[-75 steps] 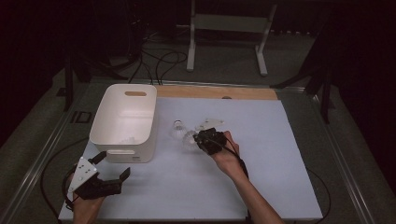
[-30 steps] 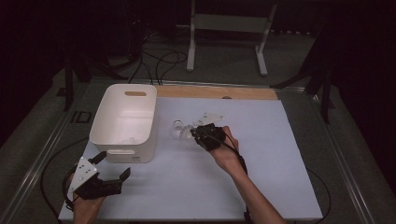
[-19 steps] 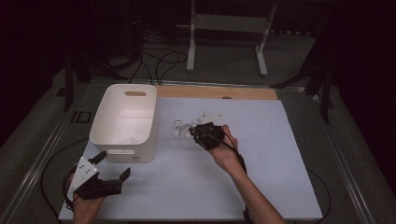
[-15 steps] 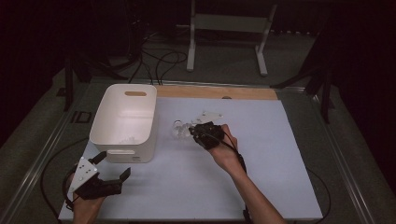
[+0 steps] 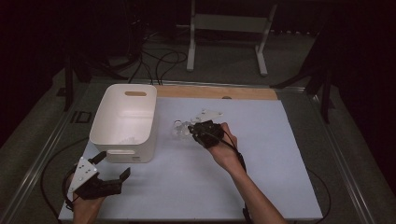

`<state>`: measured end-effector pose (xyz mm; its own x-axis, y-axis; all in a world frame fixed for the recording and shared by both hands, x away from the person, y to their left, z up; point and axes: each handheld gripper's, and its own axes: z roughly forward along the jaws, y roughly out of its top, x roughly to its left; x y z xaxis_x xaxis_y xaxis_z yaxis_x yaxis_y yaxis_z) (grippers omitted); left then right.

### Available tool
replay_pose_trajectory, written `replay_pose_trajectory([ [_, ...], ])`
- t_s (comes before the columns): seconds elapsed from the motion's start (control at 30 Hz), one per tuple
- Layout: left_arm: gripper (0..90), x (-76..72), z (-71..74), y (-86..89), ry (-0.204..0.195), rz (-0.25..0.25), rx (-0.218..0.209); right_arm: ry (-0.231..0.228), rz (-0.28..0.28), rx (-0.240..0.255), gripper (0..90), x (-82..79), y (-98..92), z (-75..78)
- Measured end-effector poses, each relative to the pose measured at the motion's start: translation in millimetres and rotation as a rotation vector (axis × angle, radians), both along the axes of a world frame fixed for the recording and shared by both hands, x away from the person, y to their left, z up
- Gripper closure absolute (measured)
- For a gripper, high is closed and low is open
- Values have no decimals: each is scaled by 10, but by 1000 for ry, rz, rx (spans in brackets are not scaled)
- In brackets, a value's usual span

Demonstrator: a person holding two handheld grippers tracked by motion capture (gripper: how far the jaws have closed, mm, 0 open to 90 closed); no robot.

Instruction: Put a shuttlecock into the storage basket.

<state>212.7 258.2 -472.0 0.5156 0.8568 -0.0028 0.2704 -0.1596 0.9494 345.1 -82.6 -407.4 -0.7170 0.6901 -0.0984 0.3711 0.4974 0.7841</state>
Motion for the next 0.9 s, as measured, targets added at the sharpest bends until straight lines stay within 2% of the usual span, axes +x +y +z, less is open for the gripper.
replay_pose_trajectory([
  [0.9, 0, 1, -1, -2, 0, 0, 1, -18, 9, -1, 882, 13, 37, 95],
])
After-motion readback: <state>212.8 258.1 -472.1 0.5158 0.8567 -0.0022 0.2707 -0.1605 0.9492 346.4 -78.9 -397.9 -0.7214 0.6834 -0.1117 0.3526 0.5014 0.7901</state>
